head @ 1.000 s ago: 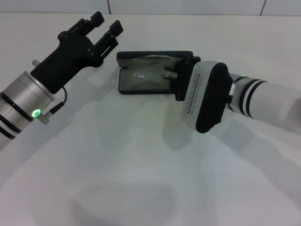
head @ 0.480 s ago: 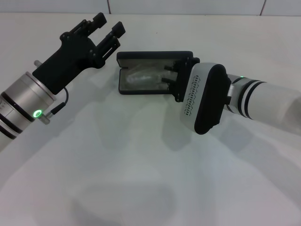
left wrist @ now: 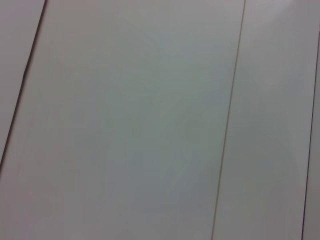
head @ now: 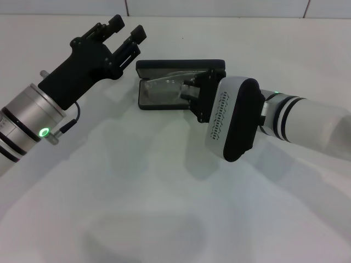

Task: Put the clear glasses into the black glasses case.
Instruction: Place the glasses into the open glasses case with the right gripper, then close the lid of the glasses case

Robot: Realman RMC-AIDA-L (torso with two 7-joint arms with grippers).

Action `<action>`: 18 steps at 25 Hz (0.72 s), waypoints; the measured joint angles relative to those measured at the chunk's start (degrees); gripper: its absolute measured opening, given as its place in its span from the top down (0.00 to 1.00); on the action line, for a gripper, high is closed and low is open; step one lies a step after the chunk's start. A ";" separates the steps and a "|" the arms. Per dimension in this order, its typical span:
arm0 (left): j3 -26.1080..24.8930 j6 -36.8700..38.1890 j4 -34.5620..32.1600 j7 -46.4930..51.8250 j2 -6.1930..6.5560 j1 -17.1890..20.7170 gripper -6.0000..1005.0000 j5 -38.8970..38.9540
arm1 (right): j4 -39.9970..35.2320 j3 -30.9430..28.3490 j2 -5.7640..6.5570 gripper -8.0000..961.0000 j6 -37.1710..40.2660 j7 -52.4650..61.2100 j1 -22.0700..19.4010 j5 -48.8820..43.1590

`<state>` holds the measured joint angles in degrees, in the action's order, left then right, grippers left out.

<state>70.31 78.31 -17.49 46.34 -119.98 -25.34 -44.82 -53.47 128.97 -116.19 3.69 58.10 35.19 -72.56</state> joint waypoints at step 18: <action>0.33 -0.01 0.00 0.11 0.01 0.35 0.43 0.00 | 0.98 4.14 0.00 0.75 -7.59 -0.46 2.83 -0.23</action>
<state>70.64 78.31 -17.49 46.45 -119.97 -24.99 -44.82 -52.49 133.11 -116.19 -3.90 57.64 38.02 -72.79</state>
